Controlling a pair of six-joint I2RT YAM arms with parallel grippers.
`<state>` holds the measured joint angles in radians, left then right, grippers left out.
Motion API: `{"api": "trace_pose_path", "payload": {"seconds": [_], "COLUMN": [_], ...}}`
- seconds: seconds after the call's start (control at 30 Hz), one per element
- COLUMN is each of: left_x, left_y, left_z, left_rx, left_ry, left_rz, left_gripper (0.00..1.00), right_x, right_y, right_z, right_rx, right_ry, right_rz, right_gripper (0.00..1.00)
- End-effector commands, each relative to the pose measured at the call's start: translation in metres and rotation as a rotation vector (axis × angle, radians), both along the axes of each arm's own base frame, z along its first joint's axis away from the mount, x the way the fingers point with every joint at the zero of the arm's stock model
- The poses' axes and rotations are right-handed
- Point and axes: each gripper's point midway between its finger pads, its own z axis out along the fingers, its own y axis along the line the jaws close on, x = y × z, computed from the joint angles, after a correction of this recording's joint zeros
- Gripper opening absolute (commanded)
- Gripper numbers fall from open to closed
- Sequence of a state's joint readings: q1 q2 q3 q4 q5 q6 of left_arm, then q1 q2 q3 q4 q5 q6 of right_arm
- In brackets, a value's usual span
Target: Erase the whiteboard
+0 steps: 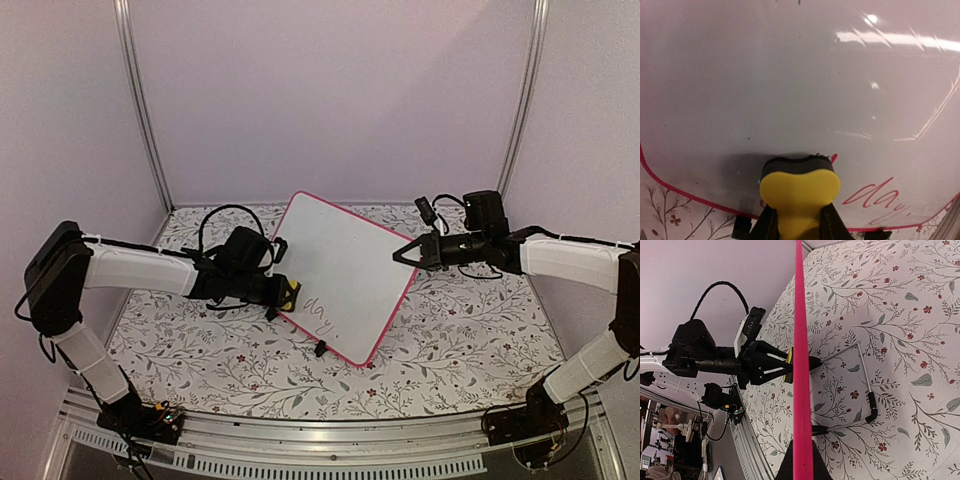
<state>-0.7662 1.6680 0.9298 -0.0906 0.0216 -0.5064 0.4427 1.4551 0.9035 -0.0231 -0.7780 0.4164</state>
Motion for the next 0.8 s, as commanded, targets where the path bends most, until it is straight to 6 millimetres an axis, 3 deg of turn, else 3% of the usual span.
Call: {"api": "trace_pose_path", "payload": {"seconds": [0.0,0.2,0.33,0.6,0.77], "left_x": [-0.033,-0.042,-0.04,-0.013,0.001], "left_y": [0.013,0.032,0.034,0.01,-0.006], "left_z": [-0.033,-0.039,-0.03,0.015,0.015], "left_rx": [0.055,0.096,0.091,0.026,0.025], "left_ry": [0.096,0.107,0.086,-0.023,-0.03], "left_rz": [-0.036,-0.007,0.004,-0.002,-0.019], "left_gripper": [0.0,0.0,0.0,0.0,0.0], "right_x": [-0.018,-0.017,-0.017,-0.017,-0.019], "right_y": [0.001,0.001,0.001,0.002,0.003], "right_z": [-0.037,-0.037,-0.037,-0.037,-0.039], "right_rx": [-0.067,-0.066,-0.067,-0.068,-0.072], "right_ry": [0.115,0.119,0.117,0.117,0.119], "right_rz": [0.031,0.03,0.03,0.03,0.035], "right_gripper": [0.0,0.0,0.0,0.0,0.0]}}
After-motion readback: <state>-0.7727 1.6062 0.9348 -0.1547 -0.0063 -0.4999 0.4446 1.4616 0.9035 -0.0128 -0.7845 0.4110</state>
